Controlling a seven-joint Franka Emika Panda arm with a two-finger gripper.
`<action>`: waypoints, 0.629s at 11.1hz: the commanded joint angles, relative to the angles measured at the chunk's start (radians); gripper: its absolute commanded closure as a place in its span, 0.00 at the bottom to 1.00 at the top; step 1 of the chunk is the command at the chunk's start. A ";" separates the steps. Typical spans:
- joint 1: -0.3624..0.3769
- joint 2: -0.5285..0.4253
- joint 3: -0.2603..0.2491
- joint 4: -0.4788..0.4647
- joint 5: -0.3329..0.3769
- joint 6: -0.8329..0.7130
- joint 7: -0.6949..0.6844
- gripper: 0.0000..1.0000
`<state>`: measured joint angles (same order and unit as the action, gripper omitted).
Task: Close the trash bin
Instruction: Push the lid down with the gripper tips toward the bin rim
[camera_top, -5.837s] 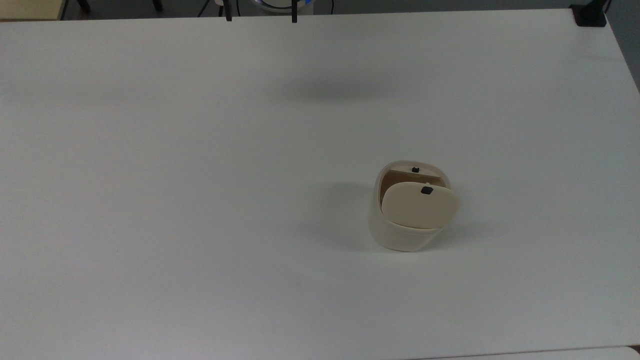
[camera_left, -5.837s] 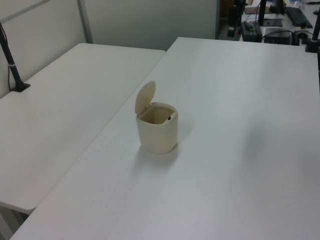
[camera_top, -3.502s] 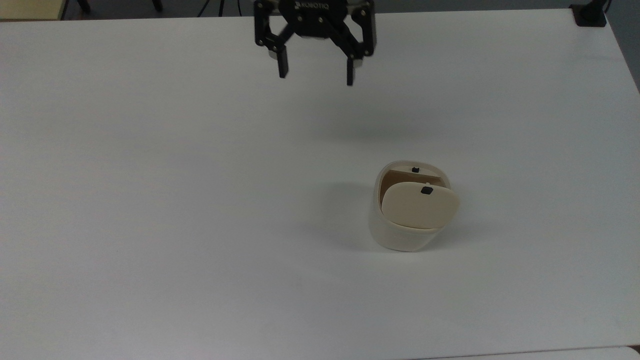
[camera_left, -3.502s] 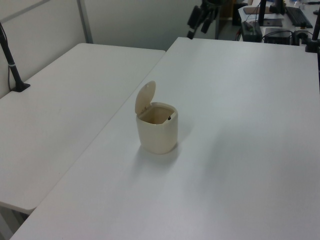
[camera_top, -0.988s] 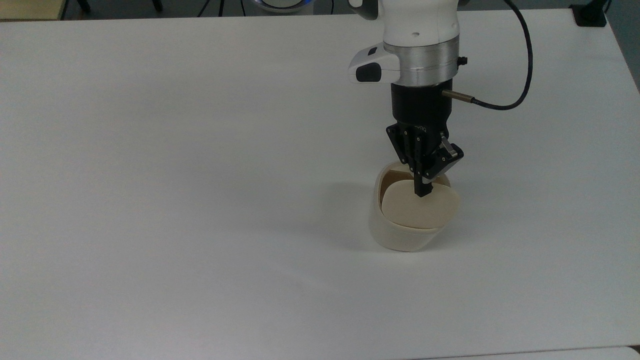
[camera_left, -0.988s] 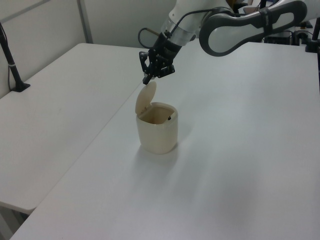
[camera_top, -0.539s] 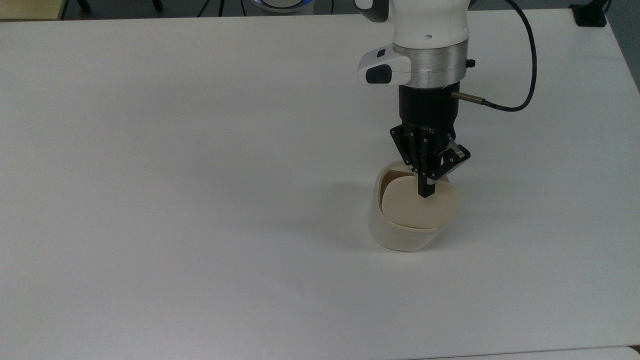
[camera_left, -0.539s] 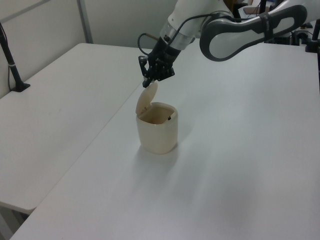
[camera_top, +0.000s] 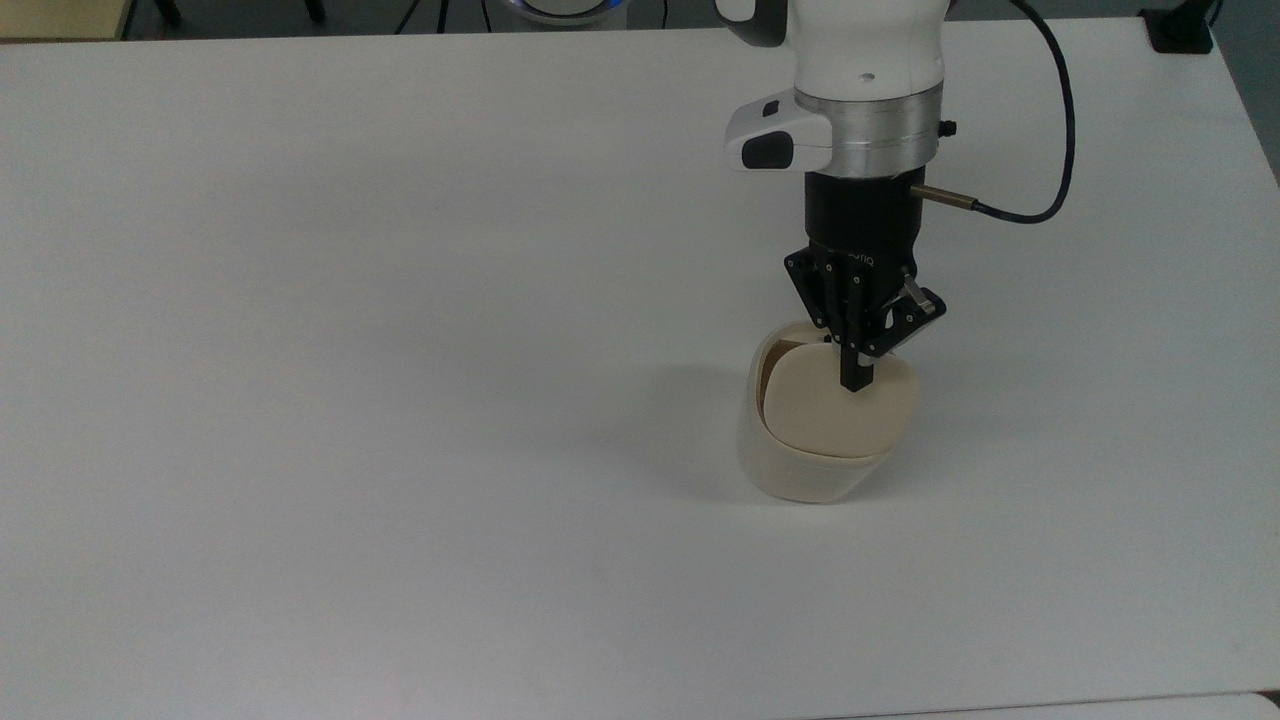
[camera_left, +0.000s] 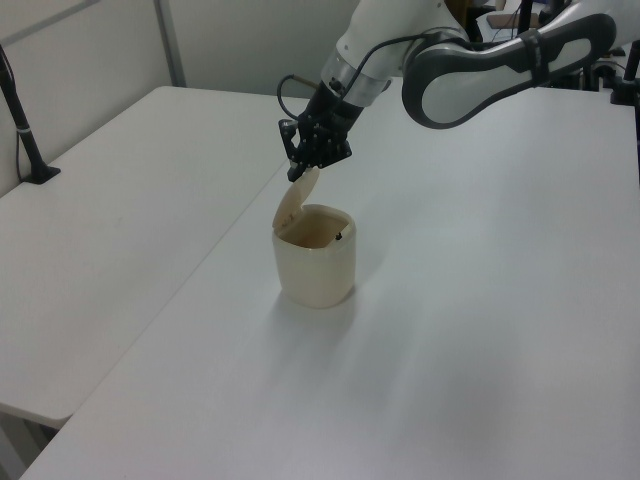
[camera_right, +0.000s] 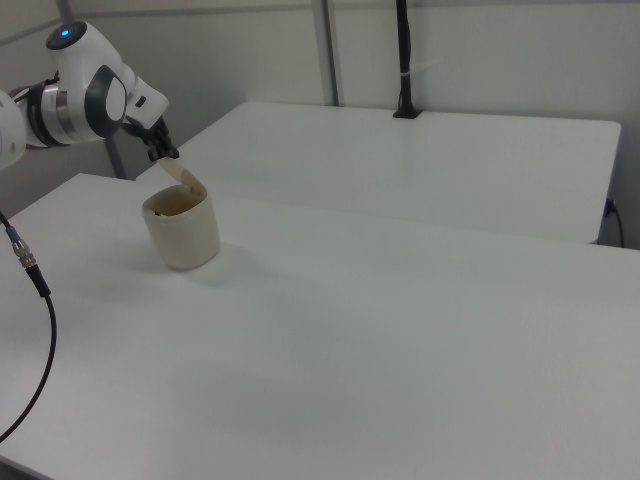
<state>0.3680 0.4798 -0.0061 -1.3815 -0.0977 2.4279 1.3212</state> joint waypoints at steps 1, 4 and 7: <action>-0.009 -0.066 0.018 -0.100 -0.014 0.011 -0.042 1.00; -0.009 -0.084 0.040 -0.149 -0.014 0.008 -0.100 1.00; -0.011 -0.109 0.052 -0.197 -0.014 0.000 -0.143 1.00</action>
<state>0.3679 0.4339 0.0295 -1.4928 -0.1013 2.4279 1.2212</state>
